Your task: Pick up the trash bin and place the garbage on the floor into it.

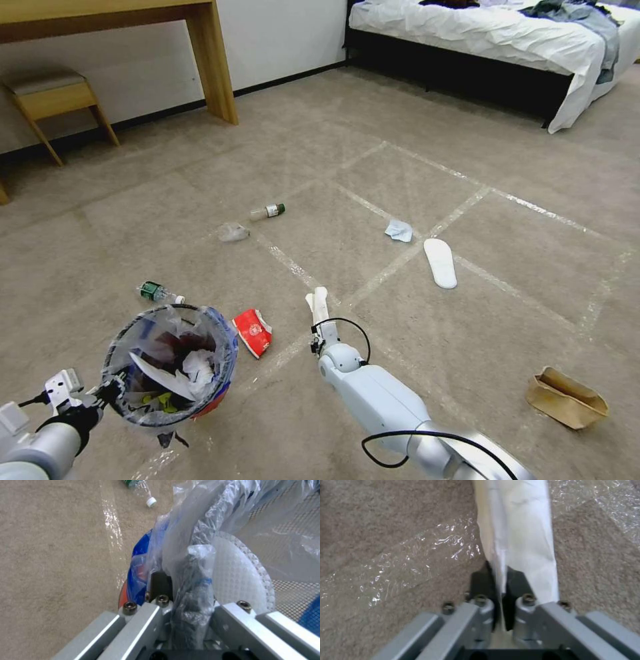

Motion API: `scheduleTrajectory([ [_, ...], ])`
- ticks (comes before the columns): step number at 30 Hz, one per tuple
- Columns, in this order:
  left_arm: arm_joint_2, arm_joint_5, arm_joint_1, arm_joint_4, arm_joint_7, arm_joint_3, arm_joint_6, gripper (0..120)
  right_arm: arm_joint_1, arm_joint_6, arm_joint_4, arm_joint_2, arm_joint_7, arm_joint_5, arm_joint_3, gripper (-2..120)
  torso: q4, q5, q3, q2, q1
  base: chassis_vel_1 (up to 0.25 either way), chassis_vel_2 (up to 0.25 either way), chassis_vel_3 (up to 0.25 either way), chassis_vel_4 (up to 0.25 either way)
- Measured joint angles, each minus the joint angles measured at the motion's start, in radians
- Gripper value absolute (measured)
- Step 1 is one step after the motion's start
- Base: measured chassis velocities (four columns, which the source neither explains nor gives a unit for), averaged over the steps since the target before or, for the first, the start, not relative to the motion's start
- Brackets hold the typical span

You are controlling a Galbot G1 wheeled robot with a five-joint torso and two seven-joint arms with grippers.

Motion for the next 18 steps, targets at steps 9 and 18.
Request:
scheduleTrajectory([
  [9, -0.003, 0.005, -0.007, 0.012, 0.003, 0.002, -0.002, 1, -0.066, -0.015, 0.248, -0.12, 0.042, 0.071, 0.001, 0, -0.0001, 0.0, 0.0, 0.0, 0.0, 0.0, 0.0, 0.0, 0.0],
  [18, 0.007, 0.002, -0.017, 0.012, 0.001, 0.012, -0.002, 1, -0.164, -0.018, 0.595, -0.234, 0.07, 0.084, 0.076, 0, -0.0001, 0.0001, 0.0, 0.0, 0.0, 0.0, 0.0, 0.0, 0.0],
])
